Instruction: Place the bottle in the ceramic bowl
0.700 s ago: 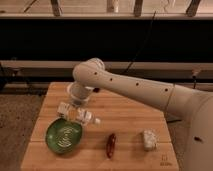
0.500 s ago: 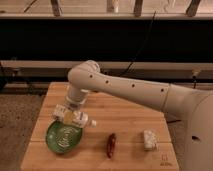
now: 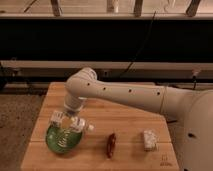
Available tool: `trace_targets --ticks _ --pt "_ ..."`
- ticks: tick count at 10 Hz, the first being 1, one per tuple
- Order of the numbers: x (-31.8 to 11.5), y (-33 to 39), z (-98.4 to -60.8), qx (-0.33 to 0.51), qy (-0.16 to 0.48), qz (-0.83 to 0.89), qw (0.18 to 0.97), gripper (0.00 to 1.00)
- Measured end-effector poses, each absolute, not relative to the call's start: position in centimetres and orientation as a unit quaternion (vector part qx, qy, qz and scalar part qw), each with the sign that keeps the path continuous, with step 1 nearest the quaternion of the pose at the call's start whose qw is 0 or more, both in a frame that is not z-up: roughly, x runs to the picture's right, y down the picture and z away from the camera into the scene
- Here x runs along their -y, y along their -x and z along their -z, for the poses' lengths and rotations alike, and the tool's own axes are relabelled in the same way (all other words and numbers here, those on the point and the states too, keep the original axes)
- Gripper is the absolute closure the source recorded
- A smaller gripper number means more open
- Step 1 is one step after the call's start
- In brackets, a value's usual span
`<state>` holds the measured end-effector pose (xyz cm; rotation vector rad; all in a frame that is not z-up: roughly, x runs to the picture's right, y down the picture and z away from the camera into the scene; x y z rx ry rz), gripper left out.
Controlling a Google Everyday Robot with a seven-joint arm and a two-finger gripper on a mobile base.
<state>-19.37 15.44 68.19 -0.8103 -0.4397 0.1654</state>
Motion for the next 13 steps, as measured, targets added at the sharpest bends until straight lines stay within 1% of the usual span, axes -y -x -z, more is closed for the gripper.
trace_targets --ticks 11,12,13 --pt "-17.6 22.6 -69.4 0.208 0.408 -0.066 0.886 0.89" --pt "-17.6 22.5 -69.6 0.205 0.41 -0.07 0.886 0.84" --pt "-17.6 22.5 -69.8 0.203 0.411 -0.072 0.886 0.76"
